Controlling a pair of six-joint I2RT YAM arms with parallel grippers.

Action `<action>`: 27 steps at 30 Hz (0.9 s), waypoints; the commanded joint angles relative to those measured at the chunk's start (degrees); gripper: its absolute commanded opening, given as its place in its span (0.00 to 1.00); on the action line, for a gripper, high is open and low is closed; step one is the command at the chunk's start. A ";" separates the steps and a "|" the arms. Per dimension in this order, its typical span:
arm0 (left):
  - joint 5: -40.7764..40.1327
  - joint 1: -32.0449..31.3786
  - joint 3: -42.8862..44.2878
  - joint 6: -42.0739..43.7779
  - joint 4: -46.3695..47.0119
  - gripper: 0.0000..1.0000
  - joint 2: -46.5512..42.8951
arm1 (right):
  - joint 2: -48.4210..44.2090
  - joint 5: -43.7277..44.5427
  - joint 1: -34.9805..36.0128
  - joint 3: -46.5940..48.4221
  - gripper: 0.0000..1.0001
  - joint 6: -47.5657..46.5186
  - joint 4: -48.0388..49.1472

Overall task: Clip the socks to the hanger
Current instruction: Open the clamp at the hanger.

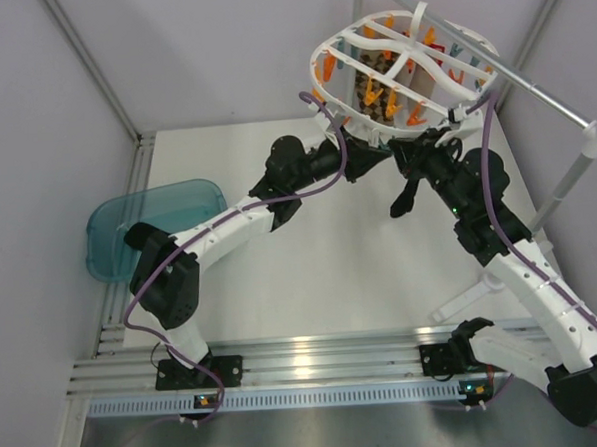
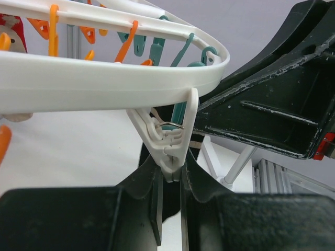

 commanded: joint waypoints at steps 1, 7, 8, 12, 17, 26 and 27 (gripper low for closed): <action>0.58 -0.59 1.90 0.02 -1.23 0.00 -2.23 | 0.30 3.86 0.55 0.27 0.11 -0.76 5.23; -0.21 -0.76 1.37 -0.85 -2.28 0.28 -2.93 | 0.04 2.81 0.55 -0.08 0.00 -0.41 5.93; -1.00 -0.76 0.94 -0.86 -2.72 0.35 -3.37 | -0.13 2.72 0.47 -0.08 0.00 -0.41 5.76; -5.04 -0.41 -5.02 -0.77 -3.95 0.56 -8.01 | -0.75 2.63 0.29 0.36 0.00 -0.06 4.62; -6.19 0.56 -12.50 -3.41 -2.29 0.60 -13.12 | -1.63 0.17 -0.50 0.80 0.00 0.65 3.21; -4.96 -0.58 -9.80 6.16 1.58 0.60 -12.34 | -3.12 -3.08 -1.82 1.50 0.00 0.73 0.31; -4.96 -0.85 -8.48 7.39 2.10 0.60 -11.46 | -3.21 -3.34 -1.82 1.59 0.00 0.73 0.13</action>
